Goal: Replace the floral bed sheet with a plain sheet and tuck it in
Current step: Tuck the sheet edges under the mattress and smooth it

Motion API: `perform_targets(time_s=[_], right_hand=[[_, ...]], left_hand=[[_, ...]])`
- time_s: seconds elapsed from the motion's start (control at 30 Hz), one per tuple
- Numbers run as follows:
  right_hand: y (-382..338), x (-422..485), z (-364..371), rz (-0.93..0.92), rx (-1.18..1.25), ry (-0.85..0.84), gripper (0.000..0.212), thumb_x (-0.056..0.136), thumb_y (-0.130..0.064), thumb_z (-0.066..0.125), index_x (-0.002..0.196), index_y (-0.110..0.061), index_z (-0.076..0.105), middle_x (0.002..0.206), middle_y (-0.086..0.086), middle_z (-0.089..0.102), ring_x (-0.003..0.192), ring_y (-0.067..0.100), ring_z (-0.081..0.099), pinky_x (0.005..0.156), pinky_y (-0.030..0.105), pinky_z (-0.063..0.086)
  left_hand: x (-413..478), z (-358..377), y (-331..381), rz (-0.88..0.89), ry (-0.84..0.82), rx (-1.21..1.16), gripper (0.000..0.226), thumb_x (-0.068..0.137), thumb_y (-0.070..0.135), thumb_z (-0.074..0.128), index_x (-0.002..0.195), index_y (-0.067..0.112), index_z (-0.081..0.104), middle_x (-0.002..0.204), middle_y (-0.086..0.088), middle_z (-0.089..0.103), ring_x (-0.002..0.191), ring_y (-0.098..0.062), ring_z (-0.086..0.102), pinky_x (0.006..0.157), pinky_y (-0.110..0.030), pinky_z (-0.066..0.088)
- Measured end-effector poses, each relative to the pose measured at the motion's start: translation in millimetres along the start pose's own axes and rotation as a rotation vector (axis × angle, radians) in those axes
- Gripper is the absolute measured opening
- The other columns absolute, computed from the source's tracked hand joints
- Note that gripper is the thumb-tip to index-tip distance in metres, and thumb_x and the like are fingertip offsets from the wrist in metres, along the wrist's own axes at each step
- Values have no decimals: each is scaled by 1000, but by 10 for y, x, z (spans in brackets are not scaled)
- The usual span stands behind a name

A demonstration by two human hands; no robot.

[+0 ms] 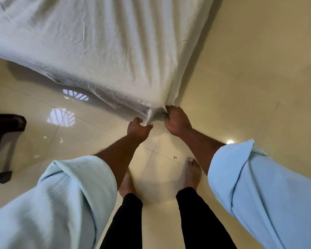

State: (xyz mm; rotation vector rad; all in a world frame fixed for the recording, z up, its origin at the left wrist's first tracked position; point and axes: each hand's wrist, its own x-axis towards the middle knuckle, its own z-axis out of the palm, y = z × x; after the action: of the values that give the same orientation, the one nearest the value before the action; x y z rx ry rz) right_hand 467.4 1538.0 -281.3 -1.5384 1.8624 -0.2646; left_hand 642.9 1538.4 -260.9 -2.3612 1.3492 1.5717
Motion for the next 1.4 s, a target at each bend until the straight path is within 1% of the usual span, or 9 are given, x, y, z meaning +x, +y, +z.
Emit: perform_targets(time_s=[0.13,0.33,0.5,0.67,0.87,1.07,1.17,1.27,1.4], right_hand=[[55,-426,261,-87,-117,65,26,92,-11,50,115,-7,62,103,13,65,91,37,60,77,46,50],[-160,-943,598,-156,22,84,28,91,-11,43,111,-5,62,100,13,64,84,37,59,73,46,50],[-60,-748,475,-120,-29,40,27,90,-12,48,112,-6,62,104,13,63,90,39,57,73,51,51],[-105,-420,342,-71,-30,14,26,90,-25,64,112,-12,62,115,8,57,100,32,57,78,44,54],[-148,-191,237,293,379,62,44,82,-7,65,124,-15,56,126,5,52,108,27,61,90,39,53],[-230,97,92,708,976,155,19,98,-30,50,110,-23,63,115,-3,66,113,27,63,90,37,50],[-230,174,10,763,1204,146,39,102,-50,44,115,-22,68,115,-4,70,114,25,65,96,43,52],[-204,175,3,753,1261,167,52,105,-52,41,126,-12,67,122,5,71,113,24,66,93,37,52],[-359,261,18,719,1307,135,52,105,-53,40,129,-15,66,119,3,72,108,22,67,85,35,56]], left_hand=[[-2,-26,-30,10,16,-14,47,90,37,69,129,13,56,135,-9,55,119,-25,55,89,-30,45],[-48,-71,-110,-5,20,-7,39,93,34,65,125,13,58,131,-7,58,106,-21,57,86,-31,46],[-120,-90,-54,83,23,-54,42,91,29,67,131,17,59,130,-2,61,118,-22,58,100,-36,49],[-103,-51,125,162,51,-159,52,79,31,80,125,18,60,110,8,62,99,-9,57,83,-25,44],[68,-23,292,194,244,-95,27,88,24,71,91,-3,69,79,-8,63,75,-22,56,67,-27,41],[113,-27,162,65,115,-79,36,87,29,71,116,8,66,103,-5,66,90,-22,59,82,-29,49],[151,-72,126,-84,78,-367,24,81,21,67,104,15,70,97,0,68,92,-22,63,85,-33,51],[192,-128,245,-314,16,-954,23,94,11,46,106,10,66,100,-9,67,90,-24,68,85,-35,54],[215,-153,398,-380,-60,-1305,43,103,43,32,120,18,62,122,-8,68,112,-29,66,105,-44,49]])
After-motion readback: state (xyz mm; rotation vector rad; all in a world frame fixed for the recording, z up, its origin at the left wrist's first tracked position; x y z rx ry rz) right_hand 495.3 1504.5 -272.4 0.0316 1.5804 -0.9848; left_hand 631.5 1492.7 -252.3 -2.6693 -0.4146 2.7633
